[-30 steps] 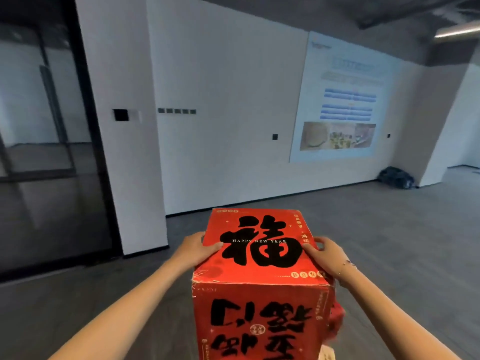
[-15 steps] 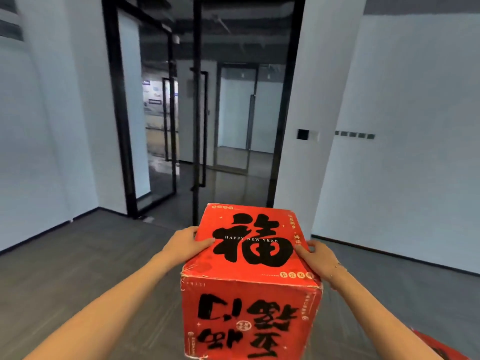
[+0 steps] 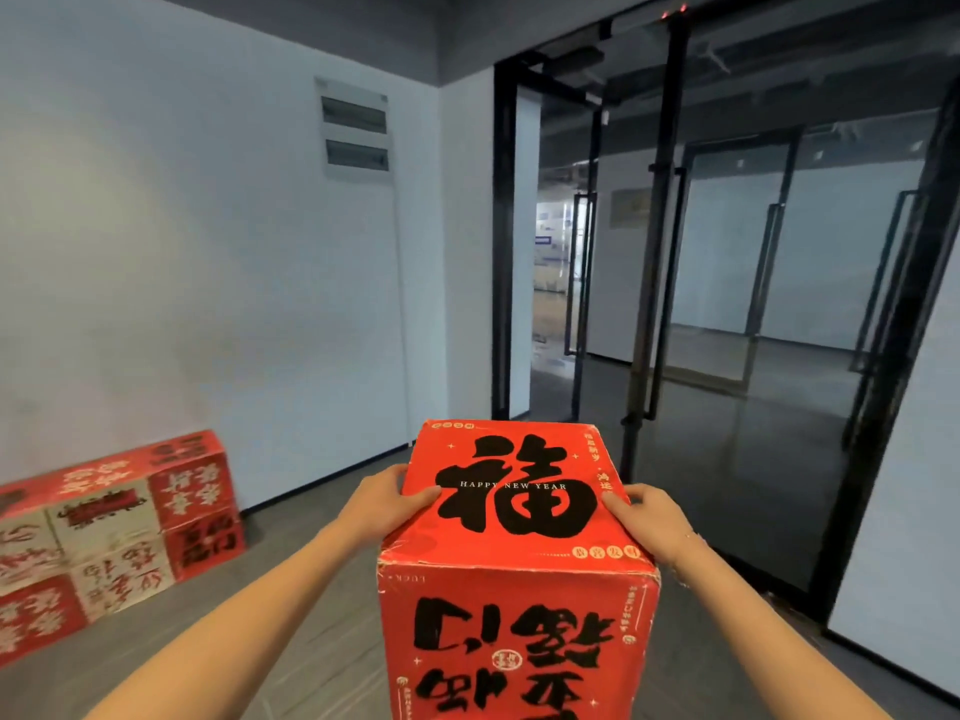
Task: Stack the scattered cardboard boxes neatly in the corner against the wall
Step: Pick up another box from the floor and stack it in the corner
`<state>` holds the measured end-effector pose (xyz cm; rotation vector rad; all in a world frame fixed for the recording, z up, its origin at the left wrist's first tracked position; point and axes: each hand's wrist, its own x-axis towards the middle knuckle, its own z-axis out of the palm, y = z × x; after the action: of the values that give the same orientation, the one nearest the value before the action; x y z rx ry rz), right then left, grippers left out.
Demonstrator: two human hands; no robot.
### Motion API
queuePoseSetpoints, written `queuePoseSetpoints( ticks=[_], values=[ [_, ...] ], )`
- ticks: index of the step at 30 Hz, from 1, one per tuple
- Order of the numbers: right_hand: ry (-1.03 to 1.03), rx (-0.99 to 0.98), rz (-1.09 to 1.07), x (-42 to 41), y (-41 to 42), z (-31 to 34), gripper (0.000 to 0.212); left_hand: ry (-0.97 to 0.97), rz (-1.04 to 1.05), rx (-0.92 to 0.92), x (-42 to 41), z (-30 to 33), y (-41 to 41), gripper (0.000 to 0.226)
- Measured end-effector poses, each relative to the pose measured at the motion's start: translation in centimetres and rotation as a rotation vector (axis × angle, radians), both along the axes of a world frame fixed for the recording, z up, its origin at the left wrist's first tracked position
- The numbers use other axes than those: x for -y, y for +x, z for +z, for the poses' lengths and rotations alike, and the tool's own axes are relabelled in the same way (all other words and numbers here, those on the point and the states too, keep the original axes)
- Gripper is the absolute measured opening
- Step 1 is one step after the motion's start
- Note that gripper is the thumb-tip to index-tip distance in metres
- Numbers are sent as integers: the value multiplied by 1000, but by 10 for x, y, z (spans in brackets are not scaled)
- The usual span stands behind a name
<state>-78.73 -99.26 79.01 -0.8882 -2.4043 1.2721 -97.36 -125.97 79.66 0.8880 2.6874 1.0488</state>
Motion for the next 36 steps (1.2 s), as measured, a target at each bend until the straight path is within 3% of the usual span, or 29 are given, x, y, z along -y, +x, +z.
queuePoseSetpoints(
  ticks=[7,12,15,21,31,36],
  values=[
    [-10,9,204,45,-142,1,28,23,203,10,68,-1,-90,53],
    [-36,20,315,62,-243,-3,48,-16,327,33,102,-10,-155,53],
    [-19,14,409,74,-306,-4,48,-10,410,35,122,-17,-197,59],
    [-13,-3,576,108,-428,-8,44,58,559,38,160,-28,-258,48],
    [-52,9,794,234,-604,-30,36,172,955,53,272,-53,-347,51],
    [-67,15,864,312,-693,-41,43,224,1028,76,346,-59,-414,45]
  ],
)
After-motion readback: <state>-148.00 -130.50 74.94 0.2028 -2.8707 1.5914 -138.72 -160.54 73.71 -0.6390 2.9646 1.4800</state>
